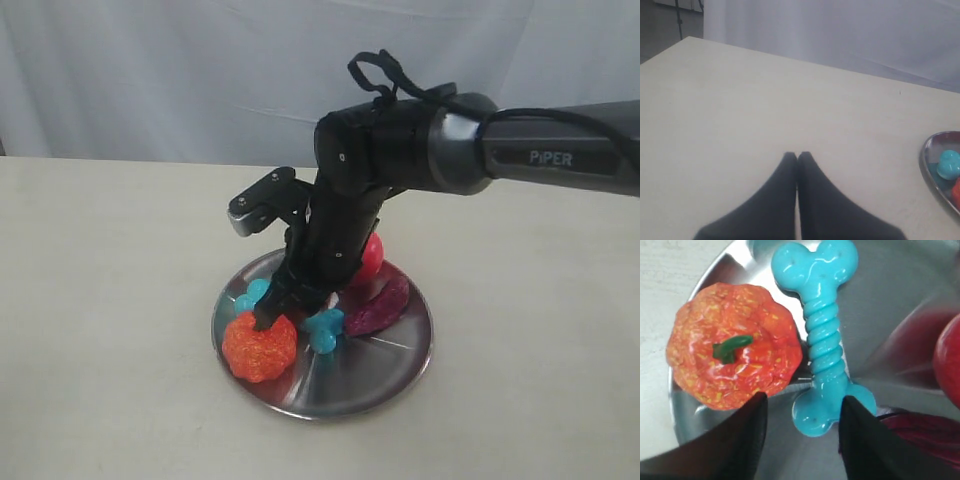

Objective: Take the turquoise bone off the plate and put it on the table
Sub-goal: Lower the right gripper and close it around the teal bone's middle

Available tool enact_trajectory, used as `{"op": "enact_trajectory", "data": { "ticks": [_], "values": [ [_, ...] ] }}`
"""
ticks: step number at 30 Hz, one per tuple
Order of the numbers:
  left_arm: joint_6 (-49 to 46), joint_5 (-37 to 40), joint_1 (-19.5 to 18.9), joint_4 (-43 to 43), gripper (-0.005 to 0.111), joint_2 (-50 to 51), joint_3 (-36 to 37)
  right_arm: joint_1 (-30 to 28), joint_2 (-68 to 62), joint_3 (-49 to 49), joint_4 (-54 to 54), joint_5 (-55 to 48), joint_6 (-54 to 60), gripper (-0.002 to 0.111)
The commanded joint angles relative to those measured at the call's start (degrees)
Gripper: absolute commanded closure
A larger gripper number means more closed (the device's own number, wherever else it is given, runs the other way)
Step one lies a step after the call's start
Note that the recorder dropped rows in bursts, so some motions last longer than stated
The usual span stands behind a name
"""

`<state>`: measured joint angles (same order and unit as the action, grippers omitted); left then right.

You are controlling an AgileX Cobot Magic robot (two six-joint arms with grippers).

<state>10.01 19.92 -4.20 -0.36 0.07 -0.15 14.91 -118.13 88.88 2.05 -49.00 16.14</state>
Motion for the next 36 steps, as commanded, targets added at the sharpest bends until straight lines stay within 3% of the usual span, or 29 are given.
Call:
{"op": "enact_trajectory", "data": {
  "ticks": [1, 36],
  "values": [
    [0.11, -0.31, -0.26, 0.36, 0.107, -0.07, 0.15, 0.01, -1.45, 0.35, -4.1, 2.71, 0.25, 0.065],
    [0.11, -0.31, -0.26, 0.36, 0.107, -0.07, 0.15, 0.01, -8.27, 0.35, -6.64, 12.72, 1.28, 0.065]
  ]
}}
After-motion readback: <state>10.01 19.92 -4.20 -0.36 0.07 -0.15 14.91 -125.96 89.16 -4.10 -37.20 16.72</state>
